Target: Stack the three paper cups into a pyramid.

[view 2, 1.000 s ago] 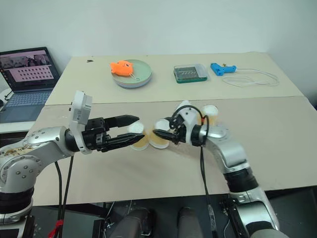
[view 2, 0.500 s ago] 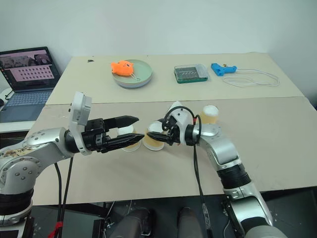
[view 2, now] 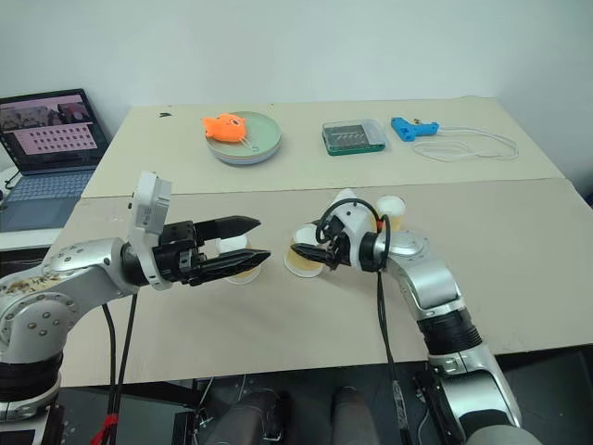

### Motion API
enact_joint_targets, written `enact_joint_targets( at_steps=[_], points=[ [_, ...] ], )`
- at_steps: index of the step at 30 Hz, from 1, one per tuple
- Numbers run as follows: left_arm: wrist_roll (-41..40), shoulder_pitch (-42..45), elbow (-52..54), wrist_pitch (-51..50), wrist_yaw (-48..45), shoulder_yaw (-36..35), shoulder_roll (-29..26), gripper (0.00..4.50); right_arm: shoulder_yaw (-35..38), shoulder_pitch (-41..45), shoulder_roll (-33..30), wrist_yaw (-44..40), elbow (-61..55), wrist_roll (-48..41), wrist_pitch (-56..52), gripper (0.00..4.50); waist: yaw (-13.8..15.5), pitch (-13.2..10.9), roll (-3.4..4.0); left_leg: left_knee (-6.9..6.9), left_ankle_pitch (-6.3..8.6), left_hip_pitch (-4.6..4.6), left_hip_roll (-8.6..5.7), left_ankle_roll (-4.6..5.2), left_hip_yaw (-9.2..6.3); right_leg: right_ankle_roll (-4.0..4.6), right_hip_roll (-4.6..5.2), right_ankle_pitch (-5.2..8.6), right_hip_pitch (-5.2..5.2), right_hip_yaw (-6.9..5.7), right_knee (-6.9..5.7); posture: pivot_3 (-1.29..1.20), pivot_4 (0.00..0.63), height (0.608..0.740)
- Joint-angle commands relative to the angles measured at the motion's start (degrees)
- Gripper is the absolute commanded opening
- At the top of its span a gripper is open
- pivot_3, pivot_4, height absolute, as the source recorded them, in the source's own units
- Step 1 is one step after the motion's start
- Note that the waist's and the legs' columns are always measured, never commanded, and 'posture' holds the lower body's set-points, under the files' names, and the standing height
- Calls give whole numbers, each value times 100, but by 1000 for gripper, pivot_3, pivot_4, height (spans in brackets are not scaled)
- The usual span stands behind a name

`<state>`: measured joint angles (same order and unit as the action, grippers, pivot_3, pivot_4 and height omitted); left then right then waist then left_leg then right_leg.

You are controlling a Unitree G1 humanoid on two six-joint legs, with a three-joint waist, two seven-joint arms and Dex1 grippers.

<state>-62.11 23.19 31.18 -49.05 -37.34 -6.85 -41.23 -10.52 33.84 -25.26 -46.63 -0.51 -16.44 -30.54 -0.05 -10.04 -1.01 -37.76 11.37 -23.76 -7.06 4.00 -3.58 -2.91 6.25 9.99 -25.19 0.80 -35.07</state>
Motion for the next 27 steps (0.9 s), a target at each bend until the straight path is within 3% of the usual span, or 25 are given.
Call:
enact_joint_targets(
  at_steps=[1,3,10,23,27],
  points=[
    [-18,112,101,10,-23,-33,-31,3555,57,-5,71,82,-127,26,64,3957,-5,0,0,0,0,1,0,0,0,0,0,0,0,0,0,0,150,730],
    [-18,116,106,5,-21,-27,-31,3555,63,3,74,108,-124,51,65,4469,-4,0,0,0,0,0,0,-1,0,0,0,0,0,0,0,0,150,730],
    [89,126,83,56,-44,37,-11,3555,400,-13,-155,192,-570,-101,-170,4469,-2,0,0,0,0,0,0,-1,0,0,0,0,-1,0,0,0,150,730],
    [894,33,93,403,193,269,414,3555,1641,-1326,-966,653,-3292,-1297,-1856,4469,70,0,-1,2,1,-2,1,1,0,-5,8,2,4,0,7,0,150,730],
    [1196,52,131,491,447,418,691,3555,2218,-1860,-986,1750,-3291,-750,-2244,4469,81,0,-3,2,2,-2,-1,2,0,-6,14,4,5,-2,6,0,150,730]
  ],
)
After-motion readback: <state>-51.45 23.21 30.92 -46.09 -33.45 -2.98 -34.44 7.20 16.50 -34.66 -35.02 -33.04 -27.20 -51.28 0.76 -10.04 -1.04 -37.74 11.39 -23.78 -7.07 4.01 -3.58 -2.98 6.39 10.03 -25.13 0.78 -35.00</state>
